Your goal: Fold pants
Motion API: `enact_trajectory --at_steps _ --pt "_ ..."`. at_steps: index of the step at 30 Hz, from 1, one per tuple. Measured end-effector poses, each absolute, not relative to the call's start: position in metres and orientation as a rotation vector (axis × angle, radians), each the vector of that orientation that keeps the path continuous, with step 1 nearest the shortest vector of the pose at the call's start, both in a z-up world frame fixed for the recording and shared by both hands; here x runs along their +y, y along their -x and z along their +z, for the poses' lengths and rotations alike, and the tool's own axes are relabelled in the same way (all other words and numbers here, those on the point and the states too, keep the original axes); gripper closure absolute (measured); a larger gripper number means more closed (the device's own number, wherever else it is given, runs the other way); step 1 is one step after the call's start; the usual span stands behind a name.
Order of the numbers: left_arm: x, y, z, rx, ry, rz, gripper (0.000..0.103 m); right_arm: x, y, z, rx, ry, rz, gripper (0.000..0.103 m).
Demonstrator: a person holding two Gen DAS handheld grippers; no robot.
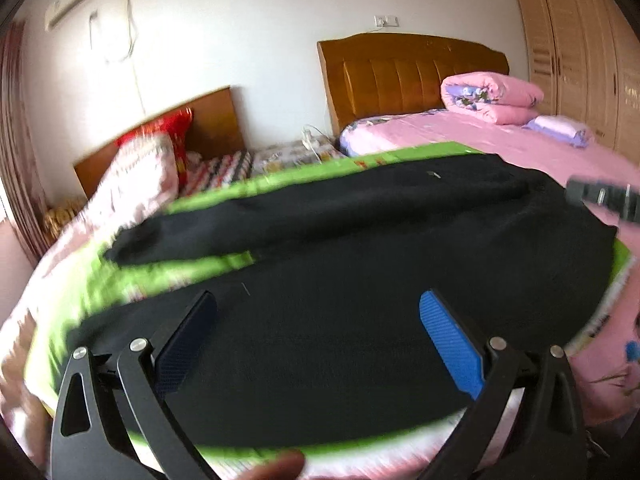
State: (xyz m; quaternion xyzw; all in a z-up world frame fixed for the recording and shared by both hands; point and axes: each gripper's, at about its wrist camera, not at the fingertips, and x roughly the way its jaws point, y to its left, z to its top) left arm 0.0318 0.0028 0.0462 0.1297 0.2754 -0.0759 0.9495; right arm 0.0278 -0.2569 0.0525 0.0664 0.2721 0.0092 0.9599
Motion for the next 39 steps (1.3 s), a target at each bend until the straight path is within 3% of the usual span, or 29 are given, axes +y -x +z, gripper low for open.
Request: enact_trajectory --at_steps 2,6,12,15,21,26,28,30,34,36,39 --pt "0.006 -0.066 0.061 0.597 -0.270 -0.156 0.001 -0.269 -0.064 0.064 0.564 -0.073 0.053 0.004" --pt "0.012 -0.172 0.066 0.860 -0.163 -0.309 0.001 -0.289 -0.180 0.058 0.768 0.004 0.173 0.004" --pt "0.027 -0.323 0.032 1.075 0.143 -0.284 0.002 -0.292 -0.317 0.020 0.889 0.203 0.244 0.004" --pt "0.035 -0.382 0.004 1.229 0.272 -0.229 0.002 -0.283 -0.360 -0.002 0.955 0.249 0.323 0.004" --pt "0.029 -0.445 -0.018 1.317 0.382 -0.155 0.002 -0.260 -0.412 -0.032 1.090 0.291 0.567 0.005" --pt "0.010 -0.469 -0.022 1.348 0.375 -0.138 0.003 -0.259 -0.425 -0.045 1.154 0.297 0.674 0.027" --pt "0.005 -0.474 -0.024 1.367 0.382 -0.141 0.006 -0.263 -0.420 -0.039 1.149 0.282 0.723 0.058" --pt "0.004 -0.477 -0.024 1.363 0.396 -0.128 0.006 -0.260 -0.406 -0.031 1.103 0.343 0.714 0.073" --pt "0.006 -0.478 -0.024 1.341 0.490 -0.116 0.006 -0.244 -0.360 -0.012 0.976 0.507 0.622 0.082" --pt "0.012 -0.476 -0.024 1.337 0.565 -0.103 0.006 -0.232 -0.332 0.007 0.870 0.560 0.566 0.093" --pt "0.013 -0.469 -0.021 1.337 0.609 -0.107 0.006 -0.227 -0.290 0.030 0.753 0.572 0.516 0.094"
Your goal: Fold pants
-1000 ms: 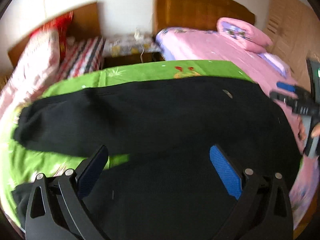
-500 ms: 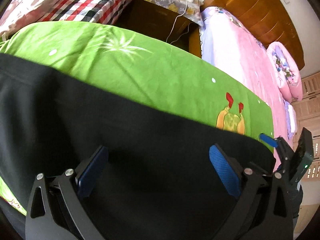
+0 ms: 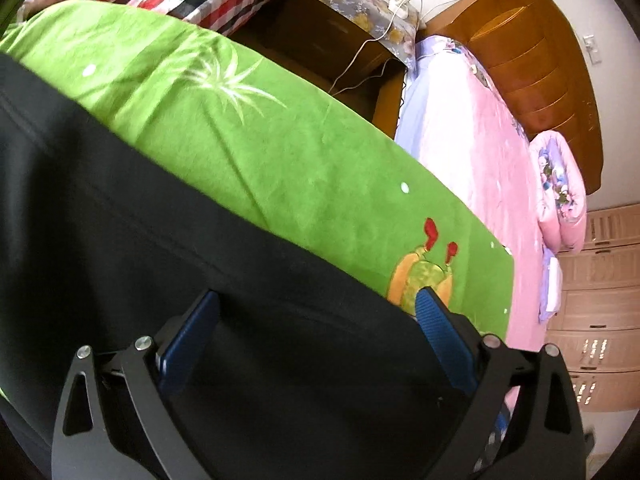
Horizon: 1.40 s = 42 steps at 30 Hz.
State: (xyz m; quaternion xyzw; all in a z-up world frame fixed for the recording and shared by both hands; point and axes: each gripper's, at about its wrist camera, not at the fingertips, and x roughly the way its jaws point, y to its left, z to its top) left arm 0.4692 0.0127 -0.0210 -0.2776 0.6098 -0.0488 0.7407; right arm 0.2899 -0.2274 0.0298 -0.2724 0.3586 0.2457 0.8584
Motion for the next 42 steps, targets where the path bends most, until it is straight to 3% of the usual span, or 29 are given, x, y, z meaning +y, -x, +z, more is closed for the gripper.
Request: enact_trajectory --at_steps 3,4,5,6,7,11,15,19,22,24,25,26,28,29,34,37,42 --pt "0.004 -0.461 -0.020 1.350 0.532 -0.091 0.008 -0.225 -0.253 0.043 0.667 0.553 0.484 0.094" --pt "0.003 -0.457 -0.019 1.351 0.519 -0.087 0.017 -0.225 -0.241 0.046 0.649 0.539 0.478 0.094" --pt "0.003 -0.452 -0.018 1.347 0.506 -0.078 0.039 -0.224 -0.232 0.048 0.636 0.529 0.472 0.094" --pt "0.003 -0.446 -0.015 1.338 0.476 -0.070 0.053 -0.222 -0.220 0.048 0.621 0.524 0.460 0.095" --pt "0.003 -0.438 -0.010 1.315 0.429 -0.078 0.077 -0.222 -0.210 0.047 0.611 0.519 0.443 0.095" --pt "0.017 -0.363 0.045 1.071 0.377 -0.146 0.085 -0.220 -0.173 0.047 0.570 0.483 0.392 0.095" --pt "0.023 -0.254 0.079 0.861 0.313 -0.210 0.085 -0.225 -0.121 0.048 0.520 0.398 0.358 0.095" --pt "0.023 -0.166 0.051 0.805 0.271 -0.246 0.084 -0.236 -0.078 0.016 0.603 0.306 0.320 0.091" --pt "0.020 -0.150 -0.001 0.901 0.256 -0.244 0.080 -0.252 -0.059 -0.007 0.673 0.226 0.276 0.072" --pt "0.029 -0.149 -0.025 0.941 0.290 -0.265 0.067 -0.272 -0.045 -0.008 0.684 0.114 0.259 0.037" --pt "0.033 -0.145 -0.032 0.936 0.314 -0.288 0.061 -0.279 -0.032 -0.005 0.665 0.069 0.238 0.032" --pt "0.038 -0.142 -0.032 0.902 0.328 -0.310 0.044 -0.291 -0.024 -0.002 0.647 0.019 0.220 0.031" --pt "0.046 -0.137 -0.030 0.873 0.345 -0.343 0.022 -0.325 -0.010 0.000 0.630 -0.122 0.155 0.031" --pt "0.052 -0.136 -0.030 0.854 0.365 -0.337 0.018 -0.337 -0.010 -0.002 0.627 -0.168 0.125 0.031" --pt "0.073 -0.137 -0.036 0.854 0.489 -0.341 0.018 -0.403 -0.031 -0.012 0.622 -0.493 0.029 0.036" --pt "0.082 -0.144 -0.033 0.856 0.528 -0.325 0.017 -0.422 -0.051 -0.008 0.599 -0.530 0.008 0.036" --pt "0.100 -0.147 -0.030 0.856 0.597 -0.315 0.015 -0.459 -0.107 -0.024 0.722 -0.689 -0.030 0.036"
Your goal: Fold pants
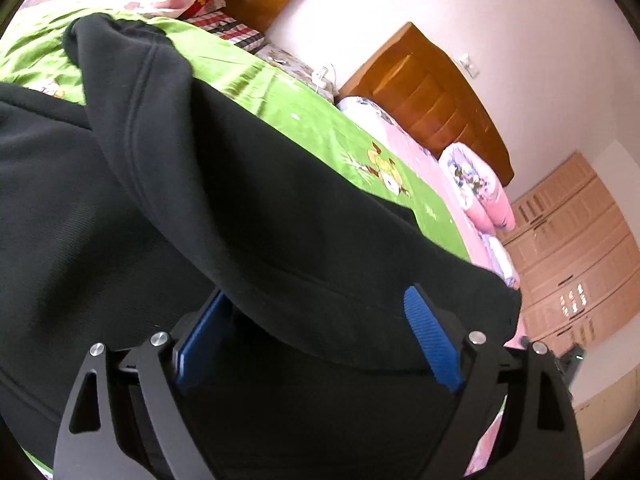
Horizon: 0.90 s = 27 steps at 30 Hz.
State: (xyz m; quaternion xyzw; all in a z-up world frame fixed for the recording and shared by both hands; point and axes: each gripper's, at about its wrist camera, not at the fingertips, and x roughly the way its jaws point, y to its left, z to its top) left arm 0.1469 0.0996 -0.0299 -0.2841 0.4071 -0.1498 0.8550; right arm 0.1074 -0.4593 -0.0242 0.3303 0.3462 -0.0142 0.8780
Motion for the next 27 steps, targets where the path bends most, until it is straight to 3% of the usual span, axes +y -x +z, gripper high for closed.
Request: enact_trajectory --at_steps 2,5,6,8,20,21,22,23,24,27 --pt "0.104 -0.146 -0.027 0.849 0.606 -0.309 0.014 -0.466 -0.119 -0.030 0.723 -0.735 -0.016 0.040" --pt "0.112 -0.147 -0.024 0.841 0.622 -0.296 0.013 -0.472 -0.130 -0.033 0.699 -0.775 0.006 0.060" --pt "0.116 -0.148 -0.024 0.840 0.634 -0.290 0.013 -0.473 -0.130 -0.033 0.685 -0.779 -0.001 0.074" --pt "0.123 -0.153 -0.023 0.841 0.659 -0.284 0.013 -0.470 -0.128 -0.028 0.645 -0.763 -0.004 0.082" --pt "0.148 -0.165 -0.027 0.862 0.733 -0.247 0.013 -0.447 -0.098 -0.002 0.532 -0.648 -0.019 0.083" --pt "0.144 -0.169 -0.027 0.874 0.712 -0.226 0.016 -0.447 -0.096 -0.001 0.529 -0.654 -0.017 0.083" --pt "0.138 -0.174 -0.026 0.891 0.681 -0.207 0.041 -0.448 -0.096 -0.001 0.527 -0.663 -0.013 0.083" --pt "0.134 -0.177 -0.025 0.913 0.633 -0.167 0.080 -0.447 -0.090 0.001 0.525 -0.668 -0.010 0.083" --pt "0.128 -0.181 -0.018 0.922 0.563 -0.137 0.092 -0.448 -0.089 0.004 0.522 -0.675 -0.003 0.083" --pt "0.126 -0.176 0.017 0.830 0.513 -0.176 0.094 -0.450 -0.089 0.014 0.509 -0.693 0.024 0.084"
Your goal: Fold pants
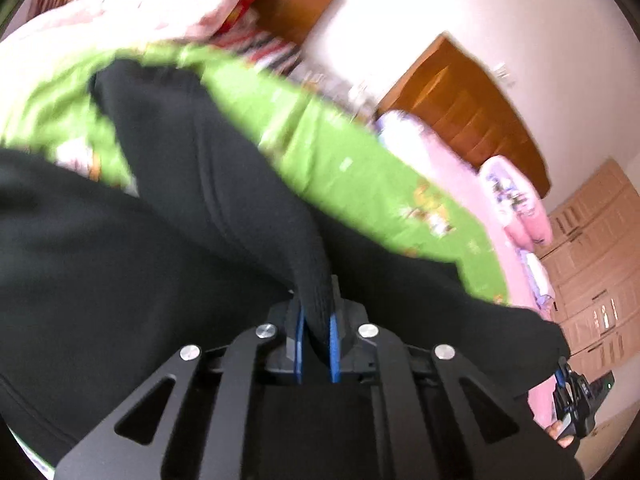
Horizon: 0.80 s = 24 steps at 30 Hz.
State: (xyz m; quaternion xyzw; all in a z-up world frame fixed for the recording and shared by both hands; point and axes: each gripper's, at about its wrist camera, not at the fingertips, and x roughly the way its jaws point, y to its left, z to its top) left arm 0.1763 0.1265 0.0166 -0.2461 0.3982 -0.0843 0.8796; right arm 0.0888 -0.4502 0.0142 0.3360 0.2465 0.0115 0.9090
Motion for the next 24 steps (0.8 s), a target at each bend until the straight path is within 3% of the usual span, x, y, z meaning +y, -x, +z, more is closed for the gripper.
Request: enact_trajectory --at_steps 4,7,15,24 --pt "0.146 -0.141 0.082 0.666 0.530 -0.239 0.094 -0.452 -0.076 0.033 0.466 -0.709 0.068 0.085" --pt "0.154 -0.110 0.096 0.642 0.513 -0.277 0.093 -0.457 -0.048 0.032 0.469 -0.741 0.085 0.085" --pt "0.147 -0.081 -0.002 0.874 0.481 -0.256 0.093 -0.471 0.008 -0.052 0.634 -0.828 0.010 0.087" --pt "0.147 -0.074 -0.002 0.839 0.373 -0.219 0.092 -0.463 0.000 -0.037 0.629 -0.757 0.002 0.086"
